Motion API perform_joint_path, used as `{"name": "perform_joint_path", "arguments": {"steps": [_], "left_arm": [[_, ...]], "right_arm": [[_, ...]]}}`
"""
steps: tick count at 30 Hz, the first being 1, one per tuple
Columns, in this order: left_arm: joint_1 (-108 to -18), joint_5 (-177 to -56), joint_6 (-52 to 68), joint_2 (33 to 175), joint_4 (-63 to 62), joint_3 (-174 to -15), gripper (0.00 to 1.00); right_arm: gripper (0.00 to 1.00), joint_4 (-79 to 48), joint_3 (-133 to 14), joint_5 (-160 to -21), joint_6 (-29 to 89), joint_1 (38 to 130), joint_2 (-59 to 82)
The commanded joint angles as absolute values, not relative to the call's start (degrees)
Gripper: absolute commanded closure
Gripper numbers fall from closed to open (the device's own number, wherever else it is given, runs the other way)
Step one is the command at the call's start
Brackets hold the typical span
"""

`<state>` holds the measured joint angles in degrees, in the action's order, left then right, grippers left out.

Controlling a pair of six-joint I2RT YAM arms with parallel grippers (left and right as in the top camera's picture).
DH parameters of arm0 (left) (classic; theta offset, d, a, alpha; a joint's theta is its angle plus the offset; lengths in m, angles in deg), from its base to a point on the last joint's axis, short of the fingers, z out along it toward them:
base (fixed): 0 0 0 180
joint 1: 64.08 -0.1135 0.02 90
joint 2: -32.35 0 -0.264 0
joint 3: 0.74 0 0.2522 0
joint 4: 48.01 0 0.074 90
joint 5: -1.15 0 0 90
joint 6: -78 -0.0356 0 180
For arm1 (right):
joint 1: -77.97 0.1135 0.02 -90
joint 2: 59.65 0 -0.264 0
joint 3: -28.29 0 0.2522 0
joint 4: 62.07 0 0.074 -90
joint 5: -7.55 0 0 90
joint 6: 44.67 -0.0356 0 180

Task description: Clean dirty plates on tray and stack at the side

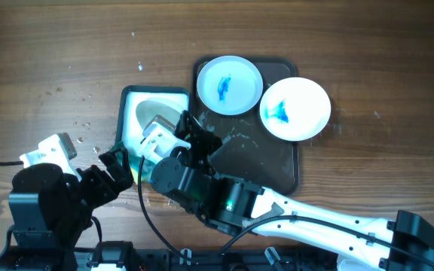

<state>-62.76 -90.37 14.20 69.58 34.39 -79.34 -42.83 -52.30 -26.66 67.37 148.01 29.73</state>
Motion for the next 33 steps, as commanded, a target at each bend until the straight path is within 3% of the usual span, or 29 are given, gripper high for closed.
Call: {"name": "perform_joint_path", "arguments": {"steps": [1,6,9,13,15,18,22,29,33], "left_arm": [[-63.1,-89.6,13.7,69.5,34.2,-79.6,0.0],[-63.1,-89.6,13.7,69.5,34.2,-79.6,0.0],[-63.1,-89.6,13.7,69.5,34.2,-79.6,0.0],[-63.1,-89.6,13.7,69.5,34.2,-79.6,0.0],[-63.1,-89.6,13.7,69.5,34.2,-79.6,0.0],[-63.1,-89.6,13.7,69.5,34.2,-79.6,0.0],[-63.1,-89.6,13.7,69.5,34.2,-79.6,0.0],[-63.1,-89.6,13.7,69.5,34.2,-79.6,0.0],[-63.1,-89.6,13.7,69.5,34.2,-79.6,0.0]], "right_arm": [[0.96,-43.1,-53.3,-25.0,67.8,148.2,30.3],[0.96,-43.1,-53.3,-25.0,65.6,148.1,30.3],[0.96,-39.4,-53.3,-25.3,54.3,146.2,30.3],[0.96,-23.6,-53.3,-50.5,31.0,136.7,30.0],[0.96,-18.4,-53.3,-62.7,28.1,131.0,28.0],[0.96,-9.0,-53.3,-75.3,23.1,115.6,19.3],[0.96,0.4,-53.3,-92.1,21.3,87.4,14.8],[0.96,2.7,-50.5,-83.7,18.0,49.3,23.9],[0.96,-0.3,-50.5,-79.6,19.9,38.5,32.5]]}}
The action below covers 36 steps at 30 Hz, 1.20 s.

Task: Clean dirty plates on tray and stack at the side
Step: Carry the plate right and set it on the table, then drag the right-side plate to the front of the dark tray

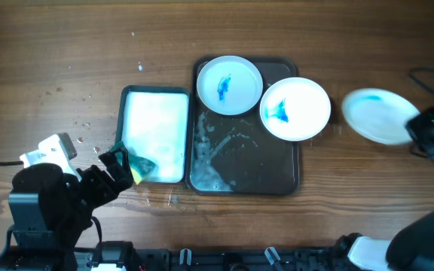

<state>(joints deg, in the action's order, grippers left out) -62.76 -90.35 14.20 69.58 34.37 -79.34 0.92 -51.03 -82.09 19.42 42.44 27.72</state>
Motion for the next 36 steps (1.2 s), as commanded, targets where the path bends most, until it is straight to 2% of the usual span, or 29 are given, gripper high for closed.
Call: {"name": "perform_joint_path", "arguments": {"steps": [1,2,6,10,11,14,15,16,18,19,26,27,28,30,31,36], "left_arm": [[-63.1,-89.6,13.7,69.5,34.2,-79.6,0.0],[-63.2,-89.6,13.7,69.5,34.2,-79.6,0.0],[-63.1,-89.6,13.7,69.5,34.2,-79.6,0.0],[-63.1,-89.6,13.7,69.5,34.2,-79.6,0.0],[-63.1,-89.6,13.7,69.5,34.2,-79.6,0.0],[-63.1,-89.6,13.7,69.5,34.2,-79.6,0.0],[-63.1,-89.6,13.7,69.5,34.2,-79.6,0.0],[-63.1,-89.6,13.7,69.5,34.2,-79.6,0.0],[-63.1,-89.6,13.7,69.5,34.2,-79.6,0.0],[-63.1,-89.6,13.7,69.5,34.2,-79.6,0.0],[-63.1,-89.6,13.7,69.5,34.2,-79.6,0.0],[-63.1,-89.6,13.7,69.5,34.2,-79.6,0.0],[-63.1,-89.6,13.7,69.5,34.2,-79.6,0.0],[-63.1,-89.6,13.7,69.5,34.2,-79.6,0.0],[-63.1,-89.6,13.7,69.5,34.2,-79.6,0.0],[-63.1,-89.6,13.7,69.5,34.2,-79.6,0.0]], "right_arm": [[0.96,-0.5,-50.5,-82.2,21.6,38.1,34.7],[0.96,-0.4,-50.4,-85.5,23.4,38.8,38.1],[0.96,-1.2,-46.2,-83.8,23.7,44.7,46.1],[0.96,-0.5,-44.3,-81.7,24.3,53.8,46.3],[0.93,-0.1,-44.3,-80.7,23.6,55.5,45.4],[0.62,0.8,-45.3,-84.5,24.6,57.6,38.7],[0.42,0.6,-45.4,-87.8,26.6,58.0,34.2],[0.36,-0.1,-45.4,-91.5,29.0,58.3,31.1],[0.31,-2.3,-45.4,-101.4,36.2,60.0,24.1],[0.31,-3.2,-45.3,-102.2,36.4,61.5,22.2],[0.34,-22.6,-36.2,-95.9,36.2,72.1,31.5],[0.38,-23.7,-36.2,-93.7,36.2,72.6,34.1],[0.5,-24.5,-36.2,-93.7,36.2,72.7,36.4],[0.87,-24.1,-36.3,-93.7,35.9,72.7,37.8],[0.96,-21.3,-37.0,-93.7,34.4,72.7,36.6],[0.96,-9.6,-39.1,-99.4,32.9,74.0,21.5]]}}
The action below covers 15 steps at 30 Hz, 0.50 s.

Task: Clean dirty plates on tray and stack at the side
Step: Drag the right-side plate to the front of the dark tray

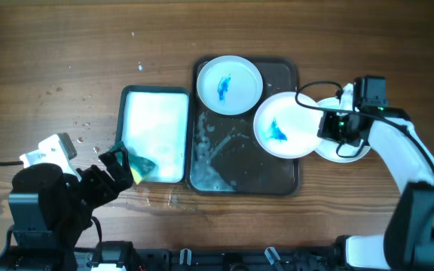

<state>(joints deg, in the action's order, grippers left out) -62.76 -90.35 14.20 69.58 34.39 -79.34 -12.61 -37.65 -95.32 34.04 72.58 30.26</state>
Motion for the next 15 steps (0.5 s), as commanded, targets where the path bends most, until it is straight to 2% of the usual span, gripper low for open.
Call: {"name": "perform_joint_path", "arguments": {"steps": [1,4,6,8,10,12,13,14,15], "left_arm": [[-63.1,-89.6,13.7,69.5,34.2,-79.6,0.0],[-63.1,-89.6,13.7,69.5,34.2,-79.6,0.0],[-63.1,-89.6,13.7,69.5,34.2,-79.6,0.0],[-63.1,-89.6,13.7,69.5,34.2,-79.6,0.0],[-63.1,-89.6,13.9,69.5,32.3,-79.6,0.0],[-63.1,-90.7,14.0,69.5,29.4,-79.6,0.0],[-63.1,-91.5,14.0,69.5,28.5,-79.6,0.0],[-63.1,-93.1,14.5,69.5,27.9,-79.6,0.0],[-63.1,-97.5,16.4,69.5,27.5,-79.6,0.0]], "right_arm": [[0.96,-7.0,-39.0,-100.8,32.9,75.2,18.3],[0.96,1.1,-37.7,-100.9,30.3,83.0,12.1],[0.96,-0.3,-34.6,-99.7,24.2,87.7,12.4],[0.96,-8.2,-28.5,-97.5,16.4,93.0,12.9],[0.96,-18.7,-22.2,-97.0,14.2,97.0,13.7],[0.89,-26.0,-18.9,-94.9,15.4,98.7,14.7],[0.82,-27.3,-18.9,-93.9,18.1,98.7,15.0],[0.69,-28.5,-19.2,-93.4,23.8,98.7,14.9],[0.64,-26.9,-20.9,-93.4,27.9,98.7,14.3]]}}
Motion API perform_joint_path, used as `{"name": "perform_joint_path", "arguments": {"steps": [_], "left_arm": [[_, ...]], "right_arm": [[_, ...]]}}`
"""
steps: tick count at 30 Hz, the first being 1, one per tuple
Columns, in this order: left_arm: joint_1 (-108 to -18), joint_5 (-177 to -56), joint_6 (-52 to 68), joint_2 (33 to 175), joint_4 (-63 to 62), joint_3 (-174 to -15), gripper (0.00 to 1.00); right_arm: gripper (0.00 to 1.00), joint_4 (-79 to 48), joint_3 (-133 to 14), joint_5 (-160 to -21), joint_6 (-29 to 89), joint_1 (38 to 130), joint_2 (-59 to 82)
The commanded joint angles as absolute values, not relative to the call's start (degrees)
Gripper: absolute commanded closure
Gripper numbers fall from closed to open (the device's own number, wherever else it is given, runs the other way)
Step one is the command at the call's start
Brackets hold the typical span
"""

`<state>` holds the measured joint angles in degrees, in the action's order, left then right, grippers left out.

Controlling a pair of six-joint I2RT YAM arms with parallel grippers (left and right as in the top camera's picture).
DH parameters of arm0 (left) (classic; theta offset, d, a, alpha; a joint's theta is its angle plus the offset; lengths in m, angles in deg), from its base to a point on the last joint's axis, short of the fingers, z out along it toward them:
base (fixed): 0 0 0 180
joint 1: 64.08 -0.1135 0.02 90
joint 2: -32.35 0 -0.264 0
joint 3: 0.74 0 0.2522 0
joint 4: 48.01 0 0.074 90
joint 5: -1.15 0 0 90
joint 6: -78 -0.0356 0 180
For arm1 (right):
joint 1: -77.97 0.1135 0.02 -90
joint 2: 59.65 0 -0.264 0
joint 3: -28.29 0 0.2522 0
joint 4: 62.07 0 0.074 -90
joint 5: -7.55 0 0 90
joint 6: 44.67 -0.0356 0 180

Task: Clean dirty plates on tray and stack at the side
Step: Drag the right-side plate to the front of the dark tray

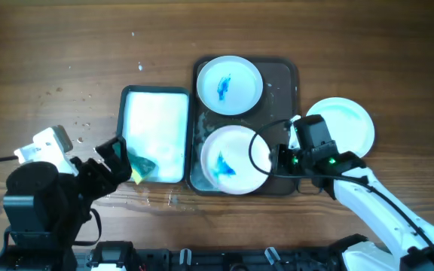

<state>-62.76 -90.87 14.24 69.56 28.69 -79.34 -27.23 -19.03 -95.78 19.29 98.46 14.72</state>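
A dark tray holds two white plates with blue stains. One stained plate sits in the tray's far left corner. The other stained plate is at the tray's near left, and my right gripper is shut on its right rim. A clean white plate lies on the table right of the tray. My left gripper is shut on a yellow-green sponge at the near left corner of the white basin.
The basin of soapy water stands directly left of the tray. Water drops and foam lie on the wood by the basin's front and left sides. Foam streaks cover the tray's left part. The right arm's cable loops over the tray's near right corner.
My right gripper has brought the stained plate from the tray's right side, where it overlapped the clean plate, to the tray's near left. The left arm shifted slightly, still holding the sponge.
My right arm first reached across the tray's near left, beside the basin. Then it held a clean plate far to the right of the tray. That plate then lay beside the tray, with the gripper on a stained plate's rim. That plate now sits near left.
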Motion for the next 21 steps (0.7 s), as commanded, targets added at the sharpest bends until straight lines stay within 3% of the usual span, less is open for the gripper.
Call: {"name": "perform_joint_path", "arguments": {"steps": [1,3,4,7,10,13,14,16,18,20,21], "left_arm": [[-63.1,-103.4,17.0,70.0,26.0,-79.3,0.0],[-61.9,-107.9,16.9,73.9,29.3,-79.3,0.01],[-60.9,-107.6,16.7,76.2,31.4,-79.2,0.06],[-53.3,-107.2,16.7,86.8,35.7,-76.7,0.32],[-42.1,-106.2,17.0,100.2,30.2,-73.3,0.5],[-35.4,-100.7,21.8,113.8,25.7,-73.2,0.79],[-35.7,-97.7,22.0,116.3,25.9,-73.2,0.81],[-38.1,-89.4,23.9,116.9,25.7,-73.2,0.71],[-42.0,-88.5,23.8,116.7,25.1,-73.2,0.67],[-44.4,-88.7,20.9,116.7,24.9,-73.2,0.56],[-44.7,-86.8,18.6,116.8,25.3,-73.2,0.44]], "right_arm": [[0.6,-22.5,-24.1,-93.4,30.1,98.7,13.3],[0.6,-15.6,-30.4,-93.4,31.6,98.7,11.4],[0.59,-13.1,-32.8,-93.4,31.6,98.7,10.4],[0.6,-10.1,-36.1,-93.4,31.1,98.7,7.6],[0.6,-8.5,-36.0,-93.4,28.6,98.7,7.5],[0.61,-6.5,-36.0,-93.5,28.6,98.7,7.9],[0.6,-5.6,-36.0,-93.5,28.6,98.7,7.9],[0.6,-4.0,-36.0,-93.4,28.7,98.7,7.9],[0.61,-3.9,-36.0,-93.4,28.6,98.7,7.9],[0.61,-3.9,-36.0,-93.4,28.6,98.7,7.9],[0.61,-3.9,-36.0,-93.4,28.5,98.7,8.0]]}}
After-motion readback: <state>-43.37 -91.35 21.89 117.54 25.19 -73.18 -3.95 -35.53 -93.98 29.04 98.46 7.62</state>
